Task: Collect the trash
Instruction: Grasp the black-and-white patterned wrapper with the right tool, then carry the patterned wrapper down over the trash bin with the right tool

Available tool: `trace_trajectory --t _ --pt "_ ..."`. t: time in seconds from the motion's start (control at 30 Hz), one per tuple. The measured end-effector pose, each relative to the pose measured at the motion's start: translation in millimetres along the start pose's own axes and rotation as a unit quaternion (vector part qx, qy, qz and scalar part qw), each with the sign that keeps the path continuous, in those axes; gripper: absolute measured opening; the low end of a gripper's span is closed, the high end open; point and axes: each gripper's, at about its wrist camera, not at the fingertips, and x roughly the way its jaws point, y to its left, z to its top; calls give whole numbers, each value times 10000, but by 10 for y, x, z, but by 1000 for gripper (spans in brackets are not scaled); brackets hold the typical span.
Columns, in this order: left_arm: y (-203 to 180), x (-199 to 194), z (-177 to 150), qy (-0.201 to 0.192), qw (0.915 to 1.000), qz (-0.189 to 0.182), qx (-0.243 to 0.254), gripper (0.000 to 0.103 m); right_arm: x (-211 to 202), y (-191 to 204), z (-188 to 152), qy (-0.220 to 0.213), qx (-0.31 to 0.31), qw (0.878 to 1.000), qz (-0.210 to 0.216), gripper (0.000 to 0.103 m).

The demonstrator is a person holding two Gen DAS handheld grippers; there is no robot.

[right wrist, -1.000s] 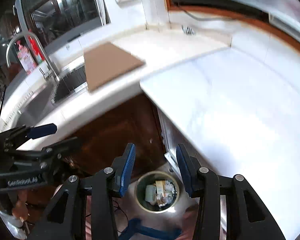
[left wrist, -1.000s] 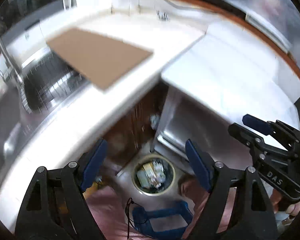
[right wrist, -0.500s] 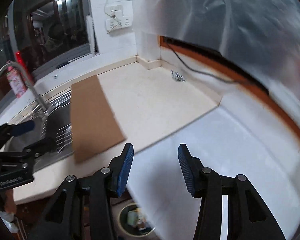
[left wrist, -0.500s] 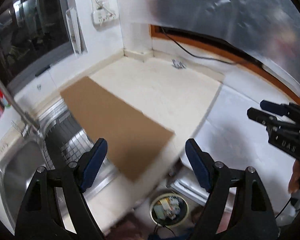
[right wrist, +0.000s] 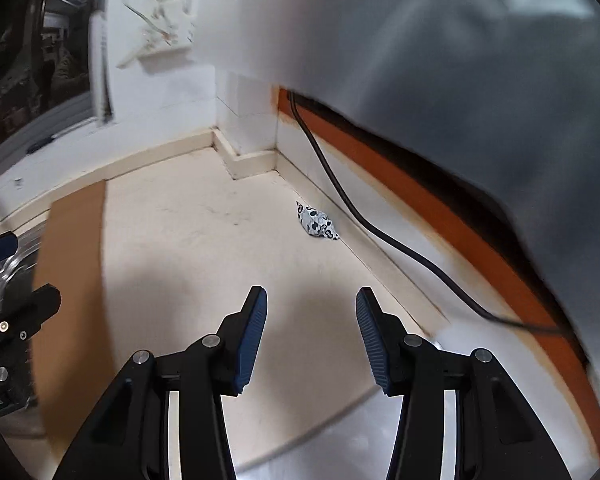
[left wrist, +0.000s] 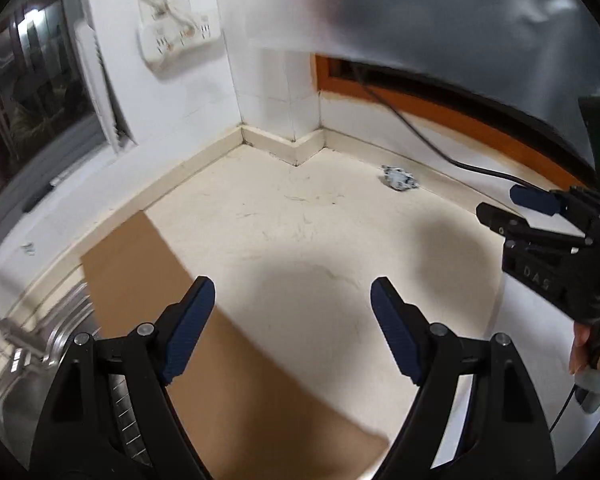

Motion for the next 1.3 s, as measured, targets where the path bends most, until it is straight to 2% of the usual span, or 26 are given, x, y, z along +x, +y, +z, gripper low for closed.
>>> trace_trajectory --t 0.1,0.3,0.43,0.63,0.73,0.8,0.97,1.13,1.3 --pt "39 463 81 154 9997 -30 -167 78 542 24 130 105 -96 9999 -76 47" --pt "108 1334 209 464 9973 -150 -555 78 1350 49 277 230 -170 9991 -299 47" --pt "112 1691 243 517 9970 11 -572 78 1699 117 395 118 -330 9980 -520 47" --pt "168 1944 300 604 9957 52 -707 78 2051 156 530 124 -506 9959 -743 47" --pt "197 2005 316 651 9946 10 -807 78 2224 195 585 231 -607 9945 -824 47" --pt "204 2026 314 679 9941 -21 -848 78 2321 200 587 338 -607 9940 -841 42" --pt "146 1990 270 664 9947 -8 -786 78 2313 216 628 340 -608 9939 -857 37" --pt "109 1799 193 660 9950 -46 -743 78 2166 261 523 304 -556 9944 -849 35" --pt "100 1378 17 699 9946 -153 -748 77 1762 323 395 241 -436 9972 -552 35"
